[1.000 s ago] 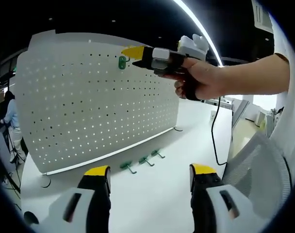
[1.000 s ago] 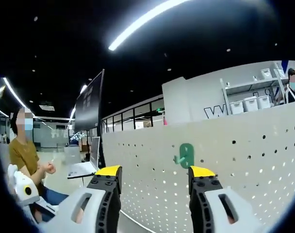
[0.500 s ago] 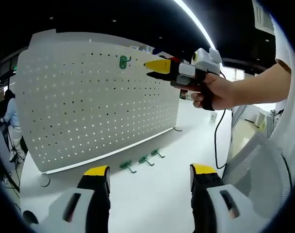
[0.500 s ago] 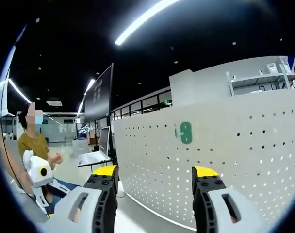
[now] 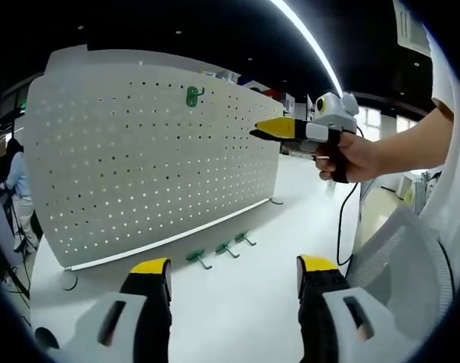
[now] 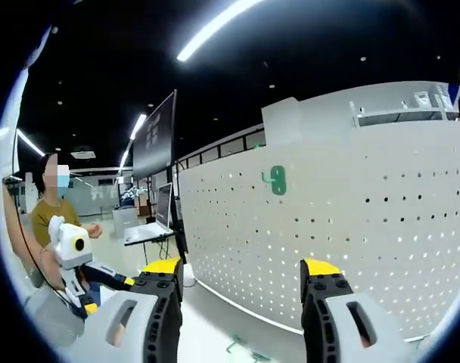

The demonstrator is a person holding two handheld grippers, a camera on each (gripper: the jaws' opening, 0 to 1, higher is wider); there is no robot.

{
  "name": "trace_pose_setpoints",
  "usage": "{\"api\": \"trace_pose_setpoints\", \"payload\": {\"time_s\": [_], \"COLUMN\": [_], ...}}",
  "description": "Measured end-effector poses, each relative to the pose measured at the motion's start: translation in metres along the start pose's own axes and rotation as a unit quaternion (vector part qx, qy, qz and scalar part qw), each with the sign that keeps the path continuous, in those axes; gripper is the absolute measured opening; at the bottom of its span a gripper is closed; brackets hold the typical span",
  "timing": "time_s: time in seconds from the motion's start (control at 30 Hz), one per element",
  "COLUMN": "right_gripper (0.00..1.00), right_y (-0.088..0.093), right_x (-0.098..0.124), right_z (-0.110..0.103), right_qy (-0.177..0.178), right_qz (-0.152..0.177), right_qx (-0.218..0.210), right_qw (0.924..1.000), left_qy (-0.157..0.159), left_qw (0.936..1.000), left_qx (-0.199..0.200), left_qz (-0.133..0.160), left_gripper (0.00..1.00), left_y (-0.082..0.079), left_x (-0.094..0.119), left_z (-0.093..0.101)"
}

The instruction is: Insert the hook assembly into the mounting plate slot until the hook locks in place.

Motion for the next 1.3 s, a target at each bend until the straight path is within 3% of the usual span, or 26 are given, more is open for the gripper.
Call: {"api": "trace_pose_setpoints", "payload": {"time_s": [1.3], "right_gripper": [0.63], "right_y": [0.057], "right_x": [0.084], "right_z": [-0.007], "right_qy": [0.013], "right_qz": [-0.095], "right_qx": [-0.030], "right_qw": [0.9949], "left_qy": [0.003], "left_qw": [0.9999], "left_qx": [0.006], "left_qz": [-0.008], "left_gripper": [0.71], "left_y": [0.006], "left_x": [0.003], "left_z": [-0.002]}}
Point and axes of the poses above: the point that each gripper's makers call its tool centre point, and the gripper's own axes: x roughly backward along the fingers, z roughly to its right, y roughly out of its underside, the point moved 9 cm from there along x, roughly backward along the fingers, and after that the axes turned 7 degrees about -y, right-handed, at the moved point
